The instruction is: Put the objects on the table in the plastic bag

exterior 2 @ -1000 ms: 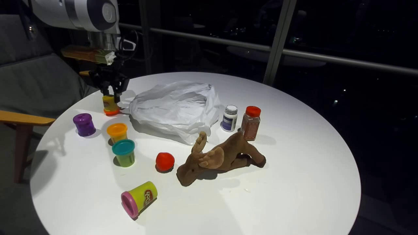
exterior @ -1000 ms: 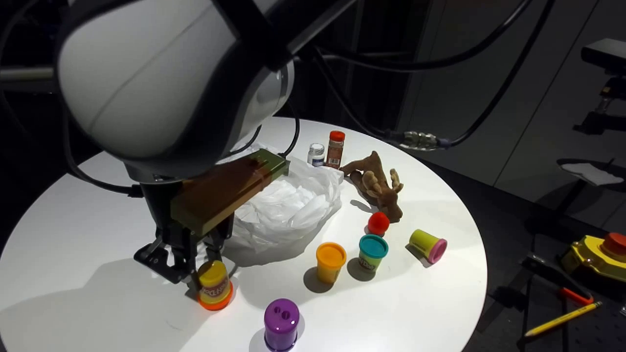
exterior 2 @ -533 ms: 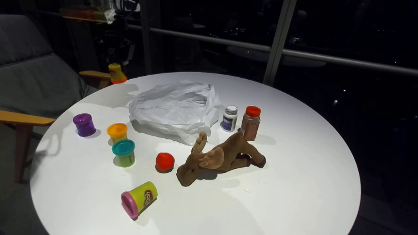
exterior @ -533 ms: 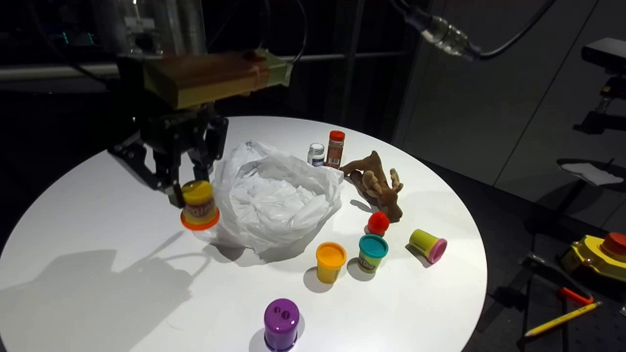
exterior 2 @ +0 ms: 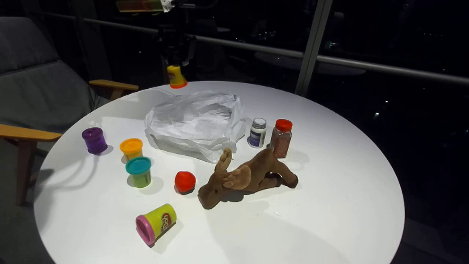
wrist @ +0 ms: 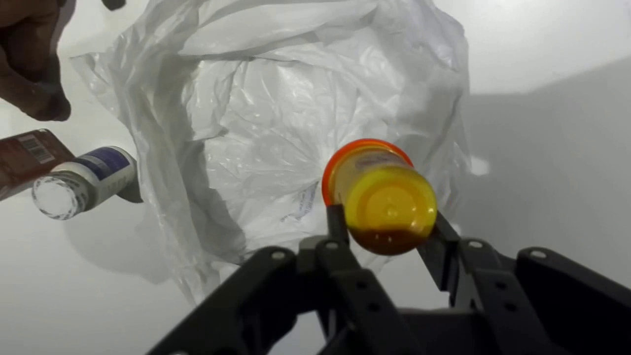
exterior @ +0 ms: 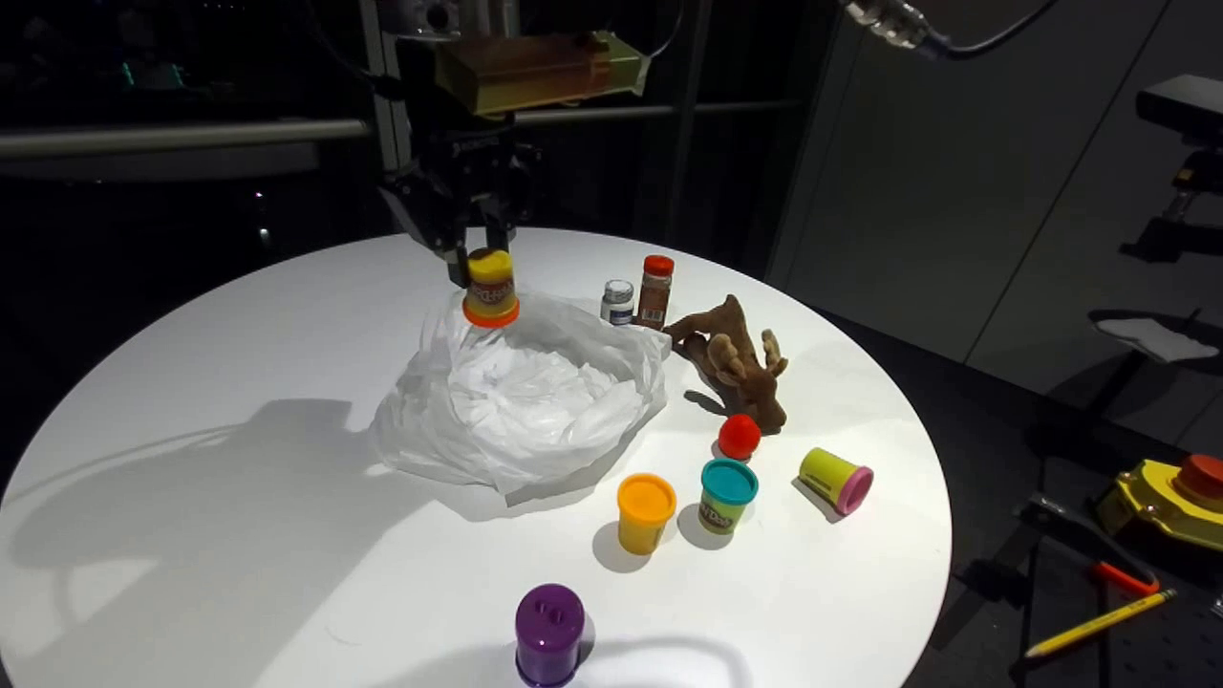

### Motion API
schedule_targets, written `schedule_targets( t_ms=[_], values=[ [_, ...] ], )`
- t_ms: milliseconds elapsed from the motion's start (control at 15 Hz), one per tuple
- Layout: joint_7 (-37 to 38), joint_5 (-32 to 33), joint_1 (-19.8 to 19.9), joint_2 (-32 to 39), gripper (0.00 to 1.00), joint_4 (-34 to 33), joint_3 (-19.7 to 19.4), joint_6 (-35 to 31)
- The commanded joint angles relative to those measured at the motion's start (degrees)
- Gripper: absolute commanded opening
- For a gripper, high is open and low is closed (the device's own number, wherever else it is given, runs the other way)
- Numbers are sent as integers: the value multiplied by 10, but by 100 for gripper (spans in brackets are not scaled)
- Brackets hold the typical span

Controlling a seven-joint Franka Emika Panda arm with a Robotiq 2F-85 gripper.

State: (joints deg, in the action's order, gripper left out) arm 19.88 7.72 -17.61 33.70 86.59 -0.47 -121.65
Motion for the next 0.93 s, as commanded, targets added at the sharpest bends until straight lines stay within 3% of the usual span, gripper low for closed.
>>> schedule_targets(
  t_ms=[0,333,733,800,867],
  values=[
    [-16,-15,34,33,16,-14,9,-14],
    [-43,-54,69,100,16,-50,20,-59],
    [-46,-64,79,165,16,-116,14,-83],
    [-46,-65,80,174,58,-127,14,-81],
    [-41,-62,78,178,66,-134,9,-82]
  ],
)
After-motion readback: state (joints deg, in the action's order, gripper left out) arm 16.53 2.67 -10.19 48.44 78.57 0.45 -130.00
